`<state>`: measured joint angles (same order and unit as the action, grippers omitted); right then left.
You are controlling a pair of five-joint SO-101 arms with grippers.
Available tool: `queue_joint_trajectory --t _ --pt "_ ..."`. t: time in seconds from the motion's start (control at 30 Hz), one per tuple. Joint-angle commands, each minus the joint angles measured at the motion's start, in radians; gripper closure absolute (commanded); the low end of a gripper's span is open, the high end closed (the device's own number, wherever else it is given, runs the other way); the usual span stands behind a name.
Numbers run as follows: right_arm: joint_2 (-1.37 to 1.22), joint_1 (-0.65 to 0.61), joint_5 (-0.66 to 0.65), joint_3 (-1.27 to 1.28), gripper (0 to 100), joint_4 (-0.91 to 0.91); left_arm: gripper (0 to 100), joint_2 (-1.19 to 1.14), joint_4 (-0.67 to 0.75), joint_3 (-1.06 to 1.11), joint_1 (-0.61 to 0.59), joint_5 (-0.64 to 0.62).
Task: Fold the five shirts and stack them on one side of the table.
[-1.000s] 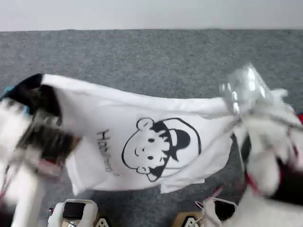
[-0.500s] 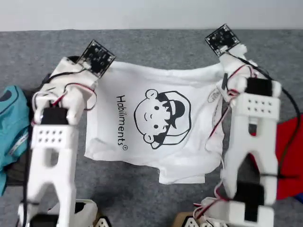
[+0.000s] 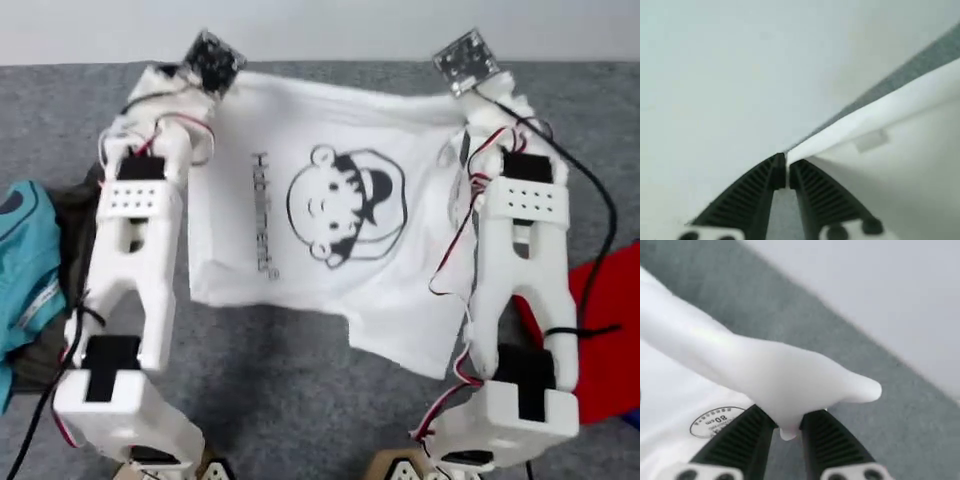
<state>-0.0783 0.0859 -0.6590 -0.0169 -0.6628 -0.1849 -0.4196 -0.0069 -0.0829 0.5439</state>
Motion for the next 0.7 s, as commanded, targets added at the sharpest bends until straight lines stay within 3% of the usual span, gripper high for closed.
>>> queue_joint_trajectory --t 0.0,0.23,0.4,0.67 --pt "-0.007 -0.024 0.006 -0.08 98.6 0.021 100 -0.017 -0.083 -0.142 -0.02 -0.015" --pt "-0.087 -0.028 -0.02 -0.08 98.7 -0.001 100 -0.031 -0.25 -0.18 -0.014 -0.015" --pt "-0.085 -0.033 -0.021 -0.08 98.7 -0.119 100 -0.026 -0.451 -0.183 -0.014 -0.008" --pt "-0.039 -0.035 -0.071 -0.146 98.6 -0.424 100 -0.028 -0.861 -0.183 -0.015 0.258"
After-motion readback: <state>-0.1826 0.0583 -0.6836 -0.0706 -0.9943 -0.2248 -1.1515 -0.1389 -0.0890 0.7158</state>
